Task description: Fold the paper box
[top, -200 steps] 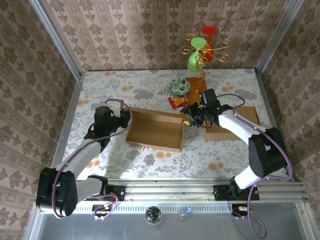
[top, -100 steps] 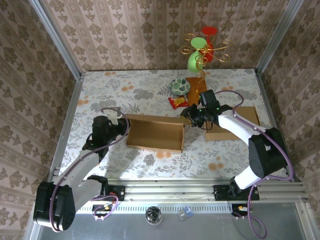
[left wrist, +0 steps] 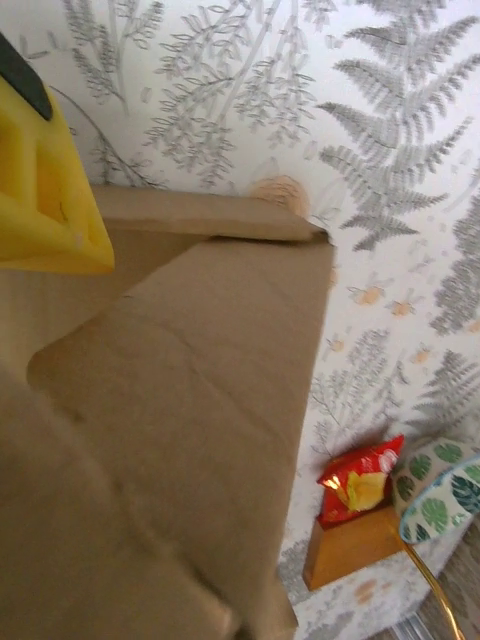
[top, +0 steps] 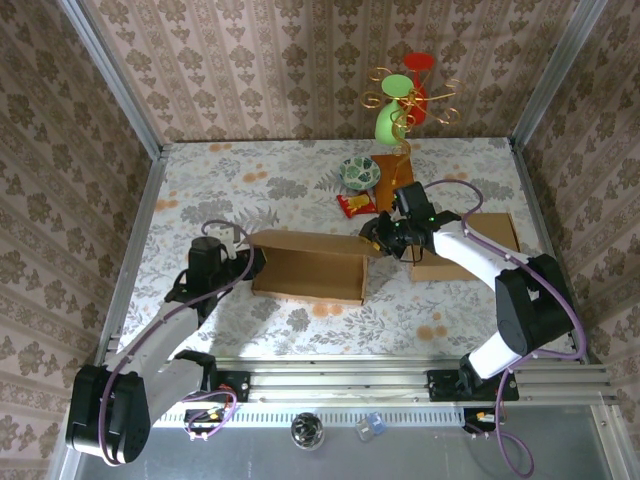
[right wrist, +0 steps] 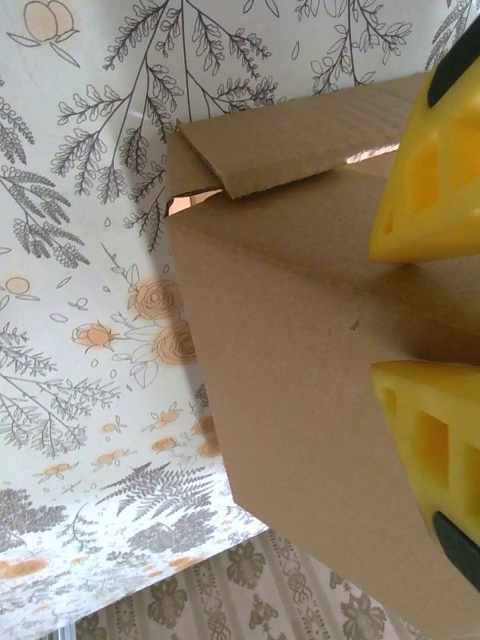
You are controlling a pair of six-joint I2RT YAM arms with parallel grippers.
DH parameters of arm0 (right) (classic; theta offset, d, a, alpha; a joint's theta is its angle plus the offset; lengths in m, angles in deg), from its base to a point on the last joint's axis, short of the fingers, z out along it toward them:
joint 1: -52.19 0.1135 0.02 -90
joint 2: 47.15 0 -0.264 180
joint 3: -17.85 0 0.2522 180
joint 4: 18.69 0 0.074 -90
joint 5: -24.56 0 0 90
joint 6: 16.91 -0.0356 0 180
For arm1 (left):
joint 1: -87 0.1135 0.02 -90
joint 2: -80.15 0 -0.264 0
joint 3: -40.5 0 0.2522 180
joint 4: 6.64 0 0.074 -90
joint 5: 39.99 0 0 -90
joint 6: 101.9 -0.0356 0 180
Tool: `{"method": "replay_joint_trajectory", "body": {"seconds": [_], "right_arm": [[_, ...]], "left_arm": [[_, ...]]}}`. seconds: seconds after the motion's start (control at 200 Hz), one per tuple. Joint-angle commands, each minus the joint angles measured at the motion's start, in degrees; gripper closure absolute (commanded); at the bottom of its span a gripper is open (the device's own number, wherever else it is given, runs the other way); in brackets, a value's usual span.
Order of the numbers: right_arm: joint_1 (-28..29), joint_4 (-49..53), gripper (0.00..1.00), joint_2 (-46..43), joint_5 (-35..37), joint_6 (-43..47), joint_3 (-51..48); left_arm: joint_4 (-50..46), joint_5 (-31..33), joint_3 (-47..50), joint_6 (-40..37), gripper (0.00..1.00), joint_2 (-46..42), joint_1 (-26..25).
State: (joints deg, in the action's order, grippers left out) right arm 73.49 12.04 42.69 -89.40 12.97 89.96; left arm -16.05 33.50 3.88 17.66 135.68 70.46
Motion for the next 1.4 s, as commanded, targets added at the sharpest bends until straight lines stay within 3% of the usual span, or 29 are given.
{"method": "replay_joint_trajectory", "body": {"seconds": [0.0,0.305,0.465,0.73,1.155,1.395], "right_arm": [[0.5,3.98,0.67,0.61,2.84,2.72,-0.28],[1.62,6.38,0.64,0.53,4.3,4.17,0.9],[2.0,7.94,0.64,1.23,5.65,5.03,0.52],[2.3,9.04,0.56,2.27,6.33,6.16,0.45],[2.45,9.34,0.54,3.67,6.91,5.64,1.64],[2.57,10.16,0.53,4.11,7.0,5.37,3.08]], "left_arm": [[-4.6,-0.19,-1.16,2.5,0.65,-1.01,-0.43],[-5.69,-0.63,-1.57,3.91,0.65,-0.07,-0.43],[-10.42,1.27,-2.24,6.14,0.62,-0.23,-0.38],[-19.31,1.21,-4.98,11.31,0.56,0.3,-0.34],[-37.84,0.07,-5.78,15.61,0.48,-8.19,0.63],[-45.96,-3.32,-7.64,21.68,0.43,-19.06,0.61]]}}
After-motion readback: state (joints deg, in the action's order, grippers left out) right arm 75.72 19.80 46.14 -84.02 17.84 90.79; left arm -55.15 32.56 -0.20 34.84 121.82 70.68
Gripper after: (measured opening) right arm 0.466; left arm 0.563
